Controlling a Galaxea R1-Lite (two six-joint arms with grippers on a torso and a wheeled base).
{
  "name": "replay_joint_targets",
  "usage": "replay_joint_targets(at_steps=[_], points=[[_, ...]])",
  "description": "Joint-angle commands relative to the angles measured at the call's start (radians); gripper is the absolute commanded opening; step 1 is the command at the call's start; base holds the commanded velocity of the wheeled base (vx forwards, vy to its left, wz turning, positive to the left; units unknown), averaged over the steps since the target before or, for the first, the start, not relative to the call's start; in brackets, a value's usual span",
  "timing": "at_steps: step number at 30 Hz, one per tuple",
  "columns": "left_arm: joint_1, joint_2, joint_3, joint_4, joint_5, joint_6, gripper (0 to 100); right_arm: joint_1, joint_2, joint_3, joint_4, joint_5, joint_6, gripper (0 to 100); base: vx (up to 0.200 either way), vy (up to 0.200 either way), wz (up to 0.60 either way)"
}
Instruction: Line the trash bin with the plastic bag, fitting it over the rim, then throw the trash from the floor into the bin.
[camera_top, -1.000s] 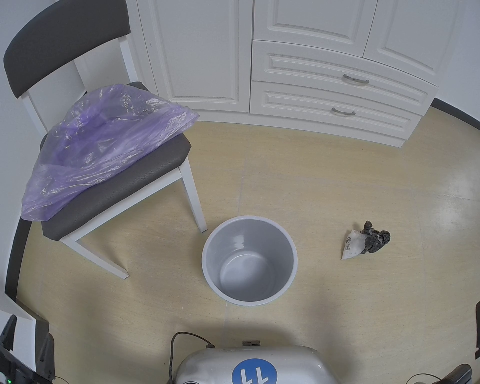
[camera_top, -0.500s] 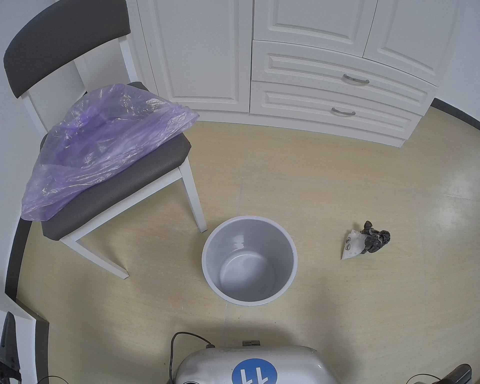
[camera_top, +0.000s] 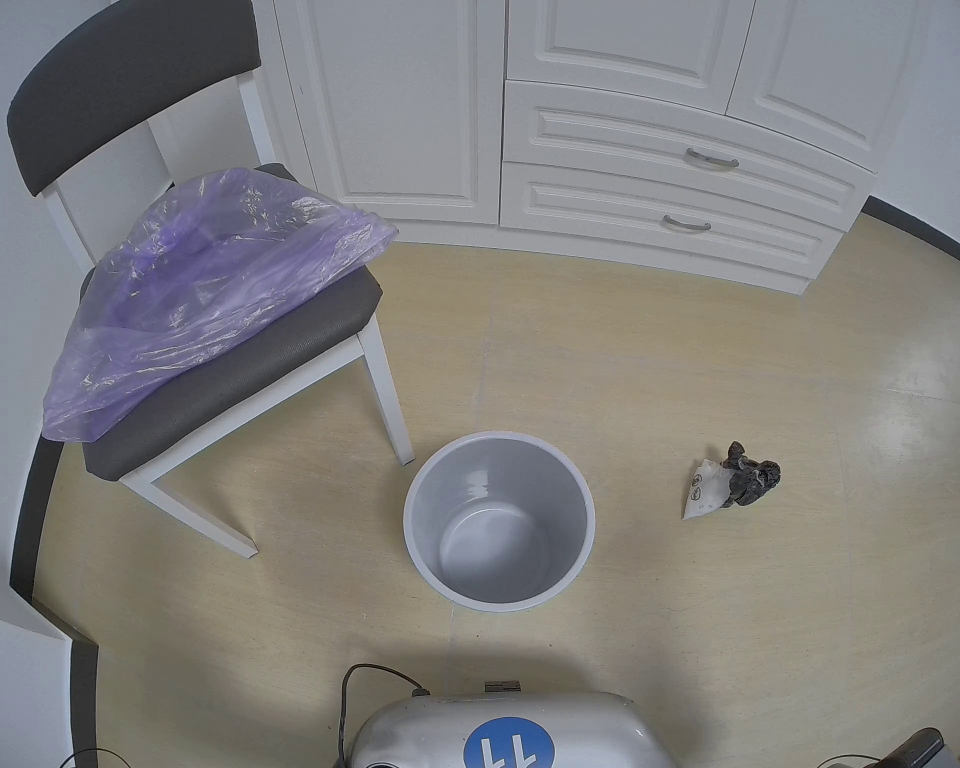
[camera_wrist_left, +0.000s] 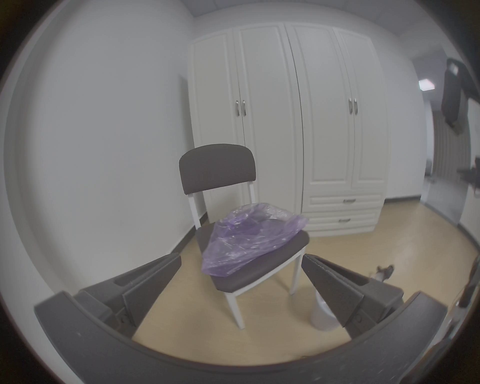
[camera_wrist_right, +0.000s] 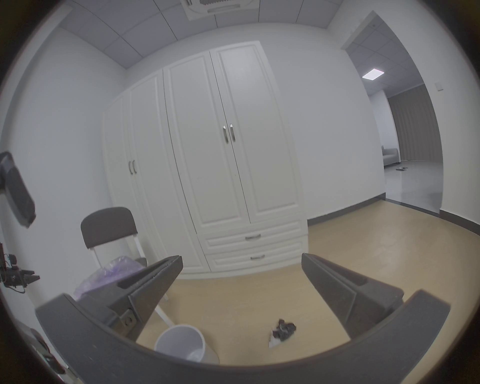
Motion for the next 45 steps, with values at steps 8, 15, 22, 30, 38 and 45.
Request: replay_joint_targets(at_steps=[8, 15, 22, 30, 38, 45], points=[[0.014, 0.286, -0.128, 0.001, 0.08, 0.256, 100, 0.141, 0.383, -0.096, -0.272, -0.007, -0.013, 100, 0.0, 0.0, 0.0], [0.017, 0.453, -0.208, 0.001, 0.125, 0.338, 100, 0.293, 0.433, -0.128, -0.343, -0.13, 0.018, 100, 0.0, 0.0, 0.0], [0.015, 0.619, -0.272, -0.007, 0.187, 0.405, 100, 0.32, 0.469, -0.137, -0.338, -0.208, 0.005, 100, 0.0, 0.0, 0.0], [0.015, 0.798, -0.3, -0.096, 0.269, 0.45, 100, 0.32, 0.488, -0.128, -0.327, -0.214, 0.01, 100, 0.0, 0.0, 0.0], [0.046, 0.867, -0.283, -0.09, 0.276, 0.451, 100, 0.322, 0.523, -0.108, -0.327, -0.216, 0.016, 100, 0.0, 0.0, 0.0], [0.131, 0.889, -0.263, -0.09, 0.266, 0.479, 100, 0.329, 0.545, -0.097, -0.329, -0.214, 0.021, 100, 0.0, 0.0, 0.0]])
